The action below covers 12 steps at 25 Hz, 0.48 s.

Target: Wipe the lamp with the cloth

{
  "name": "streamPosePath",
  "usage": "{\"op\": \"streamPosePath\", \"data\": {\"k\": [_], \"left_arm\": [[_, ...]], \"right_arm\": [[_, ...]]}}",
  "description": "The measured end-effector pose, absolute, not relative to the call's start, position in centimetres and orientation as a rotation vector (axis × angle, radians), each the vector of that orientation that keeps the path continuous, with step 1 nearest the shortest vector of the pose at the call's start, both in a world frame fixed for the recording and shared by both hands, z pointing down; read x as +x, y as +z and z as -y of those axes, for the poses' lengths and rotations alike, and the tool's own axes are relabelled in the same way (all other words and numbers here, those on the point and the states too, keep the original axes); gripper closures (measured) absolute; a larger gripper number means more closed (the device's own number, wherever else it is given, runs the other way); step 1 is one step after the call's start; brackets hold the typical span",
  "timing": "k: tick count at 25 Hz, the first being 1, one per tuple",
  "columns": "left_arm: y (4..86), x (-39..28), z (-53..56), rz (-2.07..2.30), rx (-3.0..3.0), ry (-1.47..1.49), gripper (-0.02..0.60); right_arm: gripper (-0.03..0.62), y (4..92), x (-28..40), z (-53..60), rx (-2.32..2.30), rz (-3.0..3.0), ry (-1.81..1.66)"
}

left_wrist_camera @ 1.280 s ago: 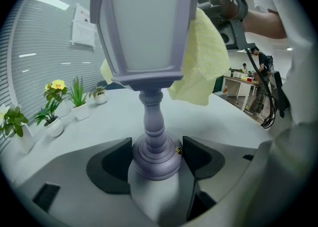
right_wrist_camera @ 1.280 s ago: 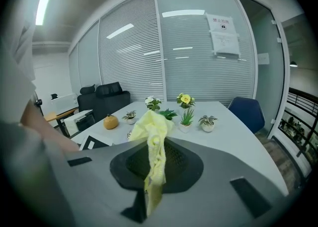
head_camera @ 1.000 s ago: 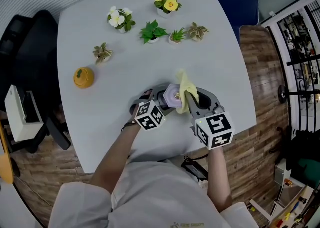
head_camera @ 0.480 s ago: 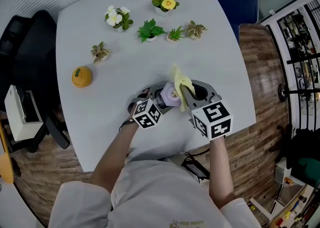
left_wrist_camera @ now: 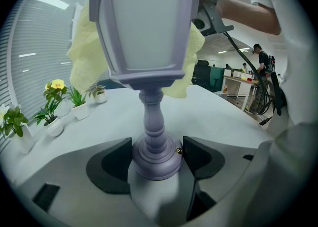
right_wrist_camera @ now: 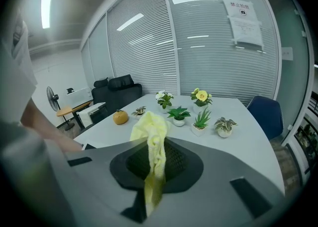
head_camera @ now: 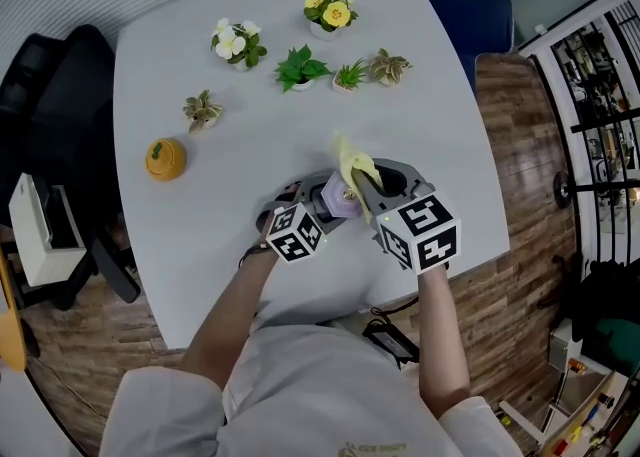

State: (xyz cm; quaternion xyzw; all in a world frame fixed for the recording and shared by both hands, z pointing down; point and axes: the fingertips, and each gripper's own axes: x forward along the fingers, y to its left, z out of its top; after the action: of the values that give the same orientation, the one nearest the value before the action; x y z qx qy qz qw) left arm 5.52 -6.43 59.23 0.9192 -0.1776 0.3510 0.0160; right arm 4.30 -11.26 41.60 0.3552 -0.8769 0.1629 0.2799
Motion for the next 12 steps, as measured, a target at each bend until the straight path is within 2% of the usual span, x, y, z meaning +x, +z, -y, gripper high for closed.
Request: {"op": "streamPosePath", "data": {"k": [12], "left_arm": [[59.1, 5.4, 6.5, 0.556, 2.857, 1.093, 0.276]], "right_arm": [[0.568, 41.2, 2.6, 11.0, 0.860, 2.328, 0.349]]}}
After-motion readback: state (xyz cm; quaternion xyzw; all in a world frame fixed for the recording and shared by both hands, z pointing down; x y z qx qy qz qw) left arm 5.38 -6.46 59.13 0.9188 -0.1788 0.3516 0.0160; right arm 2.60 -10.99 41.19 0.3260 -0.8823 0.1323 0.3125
